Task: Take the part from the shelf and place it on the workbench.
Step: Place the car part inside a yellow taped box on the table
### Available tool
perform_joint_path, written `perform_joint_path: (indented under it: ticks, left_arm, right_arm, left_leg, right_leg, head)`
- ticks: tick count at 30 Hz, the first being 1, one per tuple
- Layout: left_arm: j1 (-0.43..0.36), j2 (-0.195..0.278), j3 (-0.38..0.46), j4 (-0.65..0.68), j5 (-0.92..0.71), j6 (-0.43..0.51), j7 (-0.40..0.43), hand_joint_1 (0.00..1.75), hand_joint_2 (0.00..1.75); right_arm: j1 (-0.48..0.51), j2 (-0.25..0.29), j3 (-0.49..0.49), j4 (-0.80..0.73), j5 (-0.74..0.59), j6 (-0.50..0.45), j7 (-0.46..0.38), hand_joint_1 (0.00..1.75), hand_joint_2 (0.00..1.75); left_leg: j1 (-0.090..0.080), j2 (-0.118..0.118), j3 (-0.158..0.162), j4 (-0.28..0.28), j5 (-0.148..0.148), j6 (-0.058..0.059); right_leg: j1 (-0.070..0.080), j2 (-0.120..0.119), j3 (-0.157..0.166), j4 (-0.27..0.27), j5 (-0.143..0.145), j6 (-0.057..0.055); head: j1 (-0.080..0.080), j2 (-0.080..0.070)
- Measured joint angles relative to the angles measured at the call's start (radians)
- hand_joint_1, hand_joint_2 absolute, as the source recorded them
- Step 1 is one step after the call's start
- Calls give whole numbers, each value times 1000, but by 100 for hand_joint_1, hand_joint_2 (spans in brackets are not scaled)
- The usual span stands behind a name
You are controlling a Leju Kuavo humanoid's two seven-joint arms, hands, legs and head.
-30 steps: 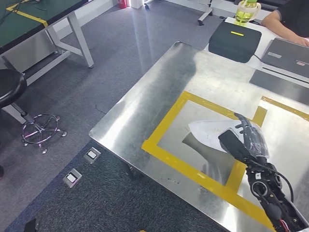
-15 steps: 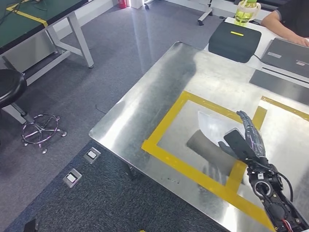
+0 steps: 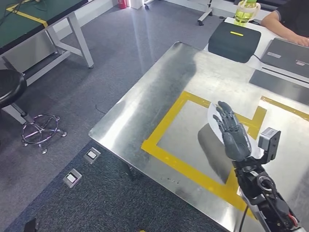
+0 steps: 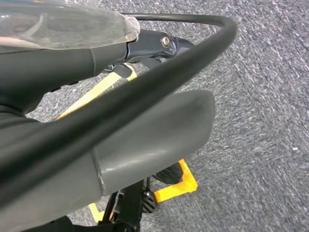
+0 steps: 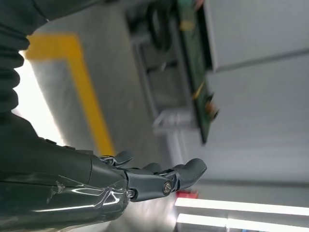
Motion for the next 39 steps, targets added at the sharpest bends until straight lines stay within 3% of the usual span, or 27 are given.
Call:
perform_joint_path:
  ticks: [11,18,22,24,26,28,29,30,31,32,34,36,38,39]
  left_arm:
    - [-6,-3,-2,0,-17,0,-3,0,0]
    - [-9,-5,-4,0,-19,0,-6,0,0]
    - [-9,-3,-5,0,-15,0,-6,0,0]
    - [-9,-2,-5,0,-15,0,-6,0,0]
    - [-9,-1,-5,0,-14,0,-6,0,0]
    - [-9,-1,-5,0,-14,0,-6,0,0]
    - [-9,-2,-5,0,-13,0,-6,0,0]
    - [-9,-2,-5,0,-13,0,-6,0,0]
    - [-9,-3,-6,0,-12,0,-6,0,0]
    - [-9,-3,-6,0,-11,0,-6,0,0]
    - [-10,-3,-6,0,-10,1,-4,0,0]
    - [-11,-1,-6,0,-8,4,-1,0,0]
    - [-9,0,-6,0,-8,7,2,0,0]
    - [-7,-1,-6,0,-8,8,2,0,0]
  right_arm:
    - [-110,181,241,-46,-165,233,-27,0,0]
    - [-169,272,383,-35,-134,266,-36,0,0]
    - [-198,319,464,-18,-112,264,-43,0,0]
    - [-208,334,488,-12,-110,262,-47,0,0]
    - [-217,343,505,-7,-109,262,-50,0,0]
    - [-221,345,520,0,-107,262,-51,0,0]
    - [-222,345,526,3,-105,262,-51,0,0]
    - [-221,345,531,7,-102,263,-52,0,0]
    - [-221,345,537,10,-99,264,-52,0,0]
    - [-223,345,542,12,-95,265,-53,0,0]
    - [-230,348,557,18,-84,268,-57,0,0]
    - [-238,354,576,25,-69,267,-65,0,0]
    - [-243,360,589,30,-62,266,-71,0,0]
    - [-246,363,593,33,-61,266,-73,0,0]
  left_leg:
    - [1,-1,1,-1,0,0]
    - [0,-1,1,1,-1,1]
    - [-3,-5,-1,5,-5,8]
    - [4,-7,8,-10,0,15]
    - [10,-10,20,-24,4,22]
    - [9,-17,24,-26,3,24]
    - [9,-25,25,-26,2,23]
    - [10,-33,26,-25,1,22]
    - [11,-43,27,-24,-1,19]
    - [13,-55,30,-22,-4,15]
    - [15,-79,30,-12,-12,3]
    - [18,-101,18,-3,-13,-12]
    - [25,-122,7,-4,-7,-28]
    - [28,-117,4,-1,-8,-34]
  right_leg:
    - [1,-1,1,0,-1,-1]
    - [0,-2,2,-1,-1,-1]
    - [-6,-7,4,-4,-2,6]
    - [-6,-3,2,2,-9,11]
    - [-8,13,-29,73,-48,15]
    - [-11,24,-103,223,-113,16]
    - [-11,26,-138,289,-133,17]
    - [-12,26,-159,322,-135,18]
    - [-14,27,-160,312,-114,19]
    - [-17,33,-141,262,-75,20]
    - [-26,77,-85,123,0,24]
    - [-30,116,-50,44,18,22]
    - [-24,107,-42,33,12,11]
    - [-22,95,-39,29,13,5]
  head:
    - [0,0]
    - [2,0]
    - [-4,0]
    - [-5,0]
    - [0,0]
    - [8,0]
    - [10,0]
    - [12,0]
    - [13,0]
    - [16,0]
    - [22,0]
    - [22,0]
    - [17,0]
    - [14,0]
